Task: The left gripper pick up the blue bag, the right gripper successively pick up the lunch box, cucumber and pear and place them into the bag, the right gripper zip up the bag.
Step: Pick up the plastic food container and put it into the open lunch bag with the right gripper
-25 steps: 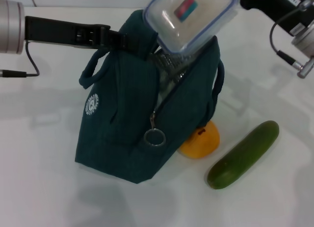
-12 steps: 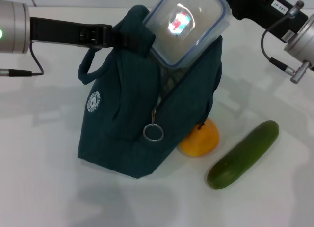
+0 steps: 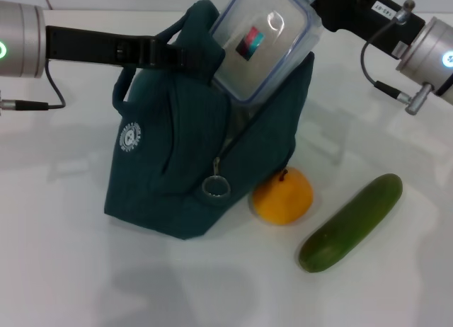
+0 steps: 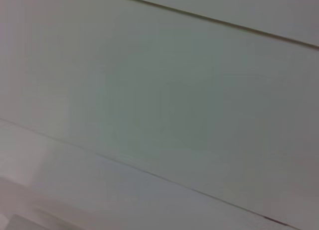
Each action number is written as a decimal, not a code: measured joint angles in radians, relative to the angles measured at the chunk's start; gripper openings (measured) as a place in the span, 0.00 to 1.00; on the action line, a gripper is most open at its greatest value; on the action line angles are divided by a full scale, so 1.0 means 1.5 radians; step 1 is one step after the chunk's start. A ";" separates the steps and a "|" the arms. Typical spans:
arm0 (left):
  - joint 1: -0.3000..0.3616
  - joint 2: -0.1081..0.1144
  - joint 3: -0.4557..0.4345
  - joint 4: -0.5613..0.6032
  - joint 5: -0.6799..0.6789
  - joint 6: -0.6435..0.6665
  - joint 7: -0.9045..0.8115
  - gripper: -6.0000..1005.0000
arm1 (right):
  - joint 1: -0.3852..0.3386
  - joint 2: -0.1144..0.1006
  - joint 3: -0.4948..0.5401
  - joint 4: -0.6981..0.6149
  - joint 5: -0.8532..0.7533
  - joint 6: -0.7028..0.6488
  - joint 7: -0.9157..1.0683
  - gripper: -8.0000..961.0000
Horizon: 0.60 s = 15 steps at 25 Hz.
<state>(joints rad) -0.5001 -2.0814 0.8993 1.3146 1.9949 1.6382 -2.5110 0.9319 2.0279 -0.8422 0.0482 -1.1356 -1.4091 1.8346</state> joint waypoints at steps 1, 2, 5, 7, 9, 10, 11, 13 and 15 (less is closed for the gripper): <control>0.000 0.000 0.000 0.000 0.000 0.000 0.000 0.06 | 0.002 0.000 0.000 0.000 -0.005 0.003 0.000 0.15; -0.001 0.000 0.000 0.000 0.000 0.000 0.001 0.06 | 0.005 0.000 0.000 -0.002 -0.011 0.005 0.000 0.16; -0.004 0.000 0.000 -0.001 0.000 0.000 0.002 0.06 | 0.013 0.000 0.000 -0.005 -0.026 0.007 -0.002 0.16; -0.007 0.000 0.001 -0.001 0.000 0.000 0.003 0.06 | 0.018 0.000 0.000 -0.006 -0.030 0.008 -0.007 0.16; -0.009 0.000 0.001 -0.003 0.000 0.000 0.003 0.06 | 0.022 0.000 0.000 -0.006 -0.035 0.005 -0.016 0.16; -0.010 0.000 0.001 -0.005 -0.001 0.000 0.004 0.06 | 0.024 0.000 0.000 -0.006 -0.038 0.004 -0.021 0.16; -0.011 0.000 0.000 -0.008 -0.001 0.000 0.006 0.06 | 0.025 0.000 0.000 -0.006 -0.039 0.004 -0.023 0.16; -0.014 0.000 -0.001 -0.012 -0.001 0.000 0.009 0.06 | 0.028 0.000 0.000 -0.006 -0.040 0.005 -0.024 0.16; -0.014 0.000 -0.002 -0.014 -0.001 0.000 0.010 0.06 | 0.030 0.000 0.000 -0.006 -0.041 0.007 -0.024 0.16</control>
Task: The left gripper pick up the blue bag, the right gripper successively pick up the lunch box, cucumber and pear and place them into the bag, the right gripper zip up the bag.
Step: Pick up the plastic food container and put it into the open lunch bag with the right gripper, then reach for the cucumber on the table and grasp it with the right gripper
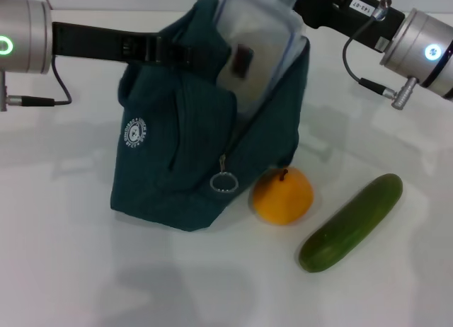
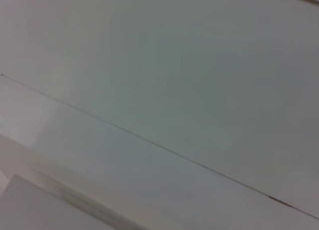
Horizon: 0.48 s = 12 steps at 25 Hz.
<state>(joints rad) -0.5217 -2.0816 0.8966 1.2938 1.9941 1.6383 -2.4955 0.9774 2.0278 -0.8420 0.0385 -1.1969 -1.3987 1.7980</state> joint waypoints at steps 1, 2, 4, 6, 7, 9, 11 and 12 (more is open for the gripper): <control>-0.001 0.000 0.000 -0.001 0.000 0.000 0.000 0.06 | 0.000 0.000 0.000 0.000 0.000 0.000 0.000 0.16; -0.001 0.000 0.000 -0.002 0.000 0.000 0.001 0.06 | 0.000 0.000 0.002 0.000 0.000 0.000 0.000 0.16; -0.001 0.000 0.000 -0.003 0.000 0.000 0.002 0.06 | -0.003 0.000 0.004 0.000 0.000 0.001 0.001 0.16; -0.001 0.001 0.000 -0.003 0.000 0.000 0.002 0.06 | -0.005 0.000 0.006 0.000 0.002 0.002 0.002 0.16; -0.001 0.001 0.000 -0.003 0.000 0.000 0.002 0.06 | -0.005 0.000 0.006 0.000 0.002 0.002 0.002 0.16; 0.001 0.000 -0.001 -0.003 -0.001 0.000 0.002 0.06 | -0.008 0.000 0.007 -0.002 0.005 0.003 0.003 0.37; 0.002 0.000 -0.001 -0.003 -0.001 0.000 0.002 0.06 | -0.016 0.000 0.008 -0.010 0.007 0.003 0.004 0.45; 0.002 0.000 -0.001 -0.003 -0.001 0.000 0.002 0.06 | -0.023 0.000 0.008 -0.020 0.008 0.003 0.004 0.49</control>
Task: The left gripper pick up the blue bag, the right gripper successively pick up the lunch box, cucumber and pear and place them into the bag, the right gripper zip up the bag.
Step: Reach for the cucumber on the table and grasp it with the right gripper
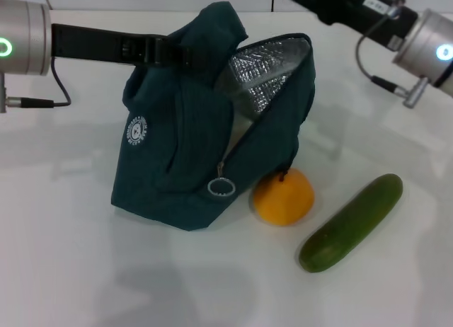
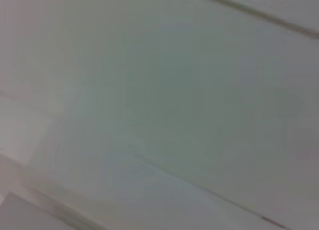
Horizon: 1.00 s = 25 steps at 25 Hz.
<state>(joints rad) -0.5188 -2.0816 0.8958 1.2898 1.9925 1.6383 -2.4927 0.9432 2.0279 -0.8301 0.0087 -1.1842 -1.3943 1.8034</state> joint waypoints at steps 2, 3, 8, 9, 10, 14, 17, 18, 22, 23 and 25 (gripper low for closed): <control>0.001 0.000 0.000 0.000 0.000 0.000 0.000 0.06 | -0.036 0.000 -0.001 -0.046 0.005 -0.006 0.000 0.56; 0.001 0.000 0.000 0.000 0.000 0.000 0.000 0.06 | -0.036 0.000 -0.001 -0.046 0.005 -0.006 0.000 0.56; 0.004 0.000 0.000 0.000 0.000 0.000 -0.001 0.06 | -0.122 -0.004 -0.007 -0.142 0.002 -0.009 -0.009 0.55; 0.004 0.000 -0.002 0.000 0.000 0.000 -0.002 0.06 | -0.146 -0.008 -0.007 -0.163 0.000 -0.009 -0.016 0.58; 0.005 0.000 -0.004 0.000 0.000 0.000 -0.001 0.06 | -0.159 -0.011 -0.009 -0.179 -0.001 -0.009 -0.022 0.61; 0.007 0.000 -0.016 -0.003 0.000 0.000 0.000 0.06 | -0.216 -0.026 -0.021 -0.274 -0.032 -0.015 -0.046 0.73; 0.008 0.000 -0.018 -0.007 0.000 0.002 0.000 0.06 | -0.231 -0.051 -0.031 -0.335 -0.107 -0.043 -0.072 0.81; 0.008 0.001 -0.018 -0.007 0.000 0.002 0.000 0.06 | -0.230 -0.060 -0.033 -0.348 -0.134 -0.054 -0.079 0.83; 0.009 0.000 -0.018 -0.008 0.000 0.002 0.000 0.06 | -0.222 -0.091 -0.043 -0.408 -0.246 -0.090 -0.091 0.86; 0.011 0.000 -0.018 -0.008 0.000 0.002 0.000 0.06 | -0.221 -0.093 -0.043 -0.424 -0.264 -0.093 -0.093 0.87; 0.013 0.000 -0.018 -0.009 0.000 0.001 0.000 0.06 | -0.219 -0.098 -0.046 -0.471 -0.313 -0.108 -0.105 0.87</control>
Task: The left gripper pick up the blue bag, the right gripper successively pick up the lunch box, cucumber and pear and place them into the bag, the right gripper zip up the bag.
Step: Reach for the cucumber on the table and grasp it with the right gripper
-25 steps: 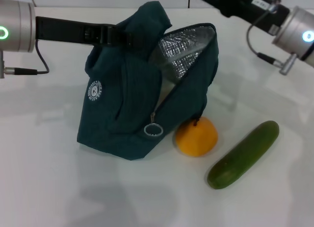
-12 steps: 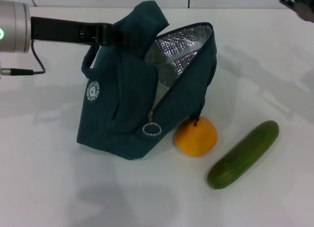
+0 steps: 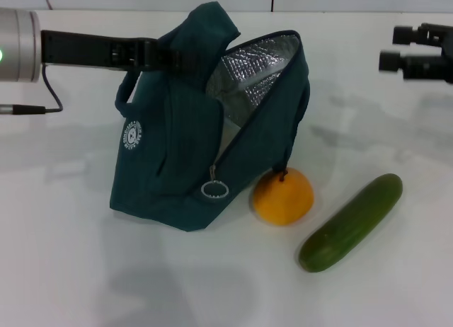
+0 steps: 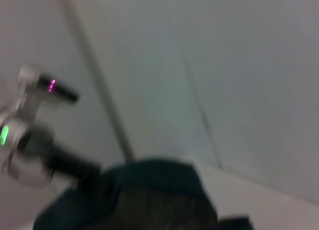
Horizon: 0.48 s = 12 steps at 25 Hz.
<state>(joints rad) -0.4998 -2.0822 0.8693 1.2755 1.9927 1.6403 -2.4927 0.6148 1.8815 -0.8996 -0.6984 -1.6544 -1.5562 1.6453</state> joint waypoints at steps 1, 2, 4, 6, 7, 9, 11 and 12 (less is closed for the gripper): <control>0.000 0.000 0.000 -0.001 0.000 0.000 0.000 0.06 | 0.003 -0.002 -0.003 -0.023 -0.026 -0.010 -0.008 0.87; 0.001 0.000 -0.001 -0.004 0.000 -0.001 0.000 0.06 | 0.006 -0.004 -0.005 -0.040 -0.045 -0.017 -0.014 0.87; 0.001 0.000 -0.001 -0.007 0.000 -0.001 -0.001 0.06 | 0.028 -0.011 -0.016 -0.081 -0.113 -0.043 -0.019 0.87; 0.004 0.000 -0.002 -0.008 -0.002 -0.001 -0.001 0.06 | 0.051 -0.014 -0.032 -0.109 -0.174 -0.067 -0.013 0.87; 0.005 -0.001 -0.002 -0.008 -0.005 -0.001 -0.002 0.06 | 0.066 -0.015 -0.046 -0.125 -0.215 -0.081 -0.008 0.87; 0.006 -0.001 -0.002 -0.011 -0.014 -0.001 -0.002 0.06 | 0.091 -0.014 -0.078 -0.153 -0.283 -0.101 0.008 0.87; 0.005 -0.001 -0.002 -0.013 -0.020 -0.001 -0.004 0.06 | 0.114 -0.006 -0.115 -0.183 -0.345 -0.122 0.028 0.87; 0.004 -0.001 -0.002 -0.014 -0.022 -0.001 -0.004 0.06 | 0.124 0.000 -0.129 -0.199 -0.369 -0.131 0.036 0.87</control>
<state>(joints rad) -0.4936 -2.0832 0.8666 1.2551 1.9592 1.6382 -2.4991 0.8015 1.8812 -1.0929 -0.9966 -2.2083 -1.7530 1.6990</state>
